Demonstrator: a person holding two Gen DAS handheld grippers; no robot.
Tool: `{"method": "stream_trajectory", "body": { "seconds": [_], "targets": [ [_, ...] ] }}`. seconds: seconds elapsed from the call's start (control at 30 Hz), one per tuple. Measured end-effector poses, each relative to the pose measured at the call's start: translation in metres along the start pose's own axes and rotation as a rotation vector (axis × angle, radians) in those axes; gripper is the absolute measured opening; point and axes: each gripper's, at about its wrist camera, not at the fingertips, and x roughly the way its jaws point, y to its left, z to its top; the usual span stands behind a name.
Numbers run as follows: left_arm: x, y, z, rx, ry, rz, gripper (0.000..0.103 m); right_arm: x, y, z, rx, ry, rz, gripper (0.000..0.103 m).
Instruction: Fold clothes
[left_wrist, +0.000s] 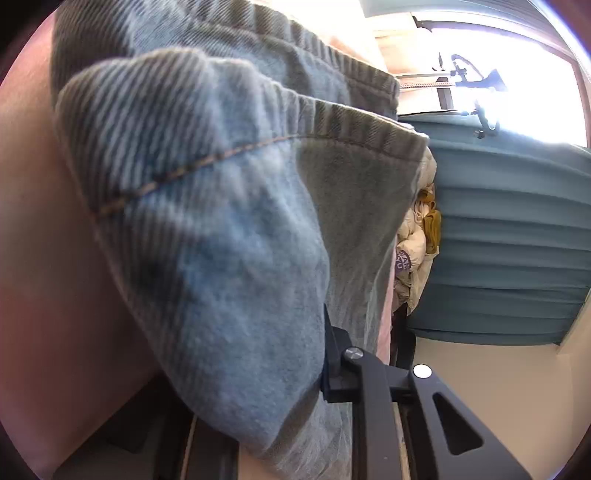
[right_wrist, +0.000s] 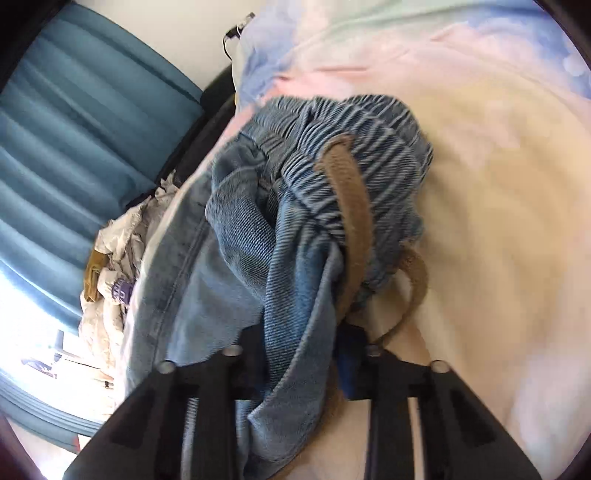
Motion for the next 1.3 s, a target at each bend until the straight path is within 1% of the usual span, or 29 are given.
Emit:
{"method": "stream_trajectory", "body": {
  "seconds": [0.03, 0.13, 0.27, 0.37, 0.47, 0.53, 0.6, 0.67, 0.77, 0.8, 0.93, 1.0, 1.03, 1.07, 1.13, 1.2, 1.23, 1.27, 1.3],
  "targets": [
    [-0.006, -0.008, -0.003, 0.022, -0.006, -0.012, 0.017, -0.008, 0.000, 0.001, 0.001, -0.002, 0.013, 0.014],
    [-0.024, -0.027, -0.013, 0.072, -0.013, -0.042, 0.016, -0.036, 0.003, 0.004, -0.054, -0.008, 0.038, 0.013],
    [-0.050, -0.031, -0.027, 0.090, 0.007, -0.052, 0.016, -0.075, -0.011, 0.008, -0.031, 0.004, 0.059, 0.013],
    [-0.071, -0.020, -0.040, 0.067, 0.041, -0.042, 0.016, -0.105, -0.031, 0.012, -0.006, 0.013, 0.067, 0.013],
    [-0.094, -0.006, -0.060, 0.066, 0.069, -0.019, 0.016, -0.135, -0.055, 0.011, -0.004, 0.029, 0.056, 0.013],
    [-0.110, 0.006, -0.076, 0.065, 0.093, -0.013, 0.016, -0.159, -0.077, 0.011, -0.005, 0.021, 0.052, 0.013],
    [-0.124, 0.022, -0.090, 0.062, 0.108, 0.010, 0.016, -0.181, -0.097, 0.008, -0.018, 0.002, 0.030, 0.013],
    [-0.138, 0.040, -0.101, 0.045, 0.112, 0.041, 0.016, -0.199, -0.119, 0.004, -0.006, 0.002, 0.019, 0.013],
    [-0.146, 0.060, -0.112, 0.018, 0.117, 0.076, 0.016, -0.213, -0.150, -0.005, -0.002, 0.022, 0.002, 0.013],
    [-0.146, 0.063, -0.111, 0.016, 0.121, 0.083, 0.016, -0.213, -0.156, -0.008, -0.006, 0.030, -0.010, 0.013],
    [-0.144, 0.071, -0.111, 0.012, 0.133, 0.108, 0.017, -0.213, -0.172, -0.020, 0.024, 0.026, -0.013, 0.015],
    [-0.146, 0.073, -0.110, -0.003, 0.143, 0.123, 0.018, -0.218, -0.170, -0.023, 0.008, 0.012, -0.036, 0.020],
    [-0.148, 0.076, -0.110, -0.016, 0.149, 0.134, 0.020, -0.222, -0.168, -0.025, -0.001, 0.003, -0.054, 0.028],
    [-0.151, 0.080, -0.109, -0.030, 0.155, 0.144, 0.021, -0.226, -0.166, -0.028, -0.004, 0.001, -0.065, 0.038],
    [-0.161, 0.086, -0.111, -0.042, 0.151, 0.160, 0.023, -0.235, -0.161, -0.033, -0.016, 0.003, -0.078, 0.048],
    [-0.177, 0.092, -0.114, -0.039, 0.138, 0.171, 0.025, -0.250, -0.154, -0.040, -0.065, -0.013, -0.095, 0.051],
    [-0.185, 0.089, -0.116, -0.016, 0.120, 0.176, 0.025, -0.258, -0.149, -0.045, -0.097, -0.027, -0.099, 0.053],
    [-0.192, 0.084, -0.117, 0.017, 0.097, 0.180, 0.026, -0.267, -0.142, -0.051, -0.130, -0.045, -0.100, 0.057],
    [-0.200, 0.079, -0.119, 0.050, 0.074, 0.183, 0.027, -0.276, -0.134, -0.057, -0.161, -0.071, -0.099, 0.058]
  ]
}}
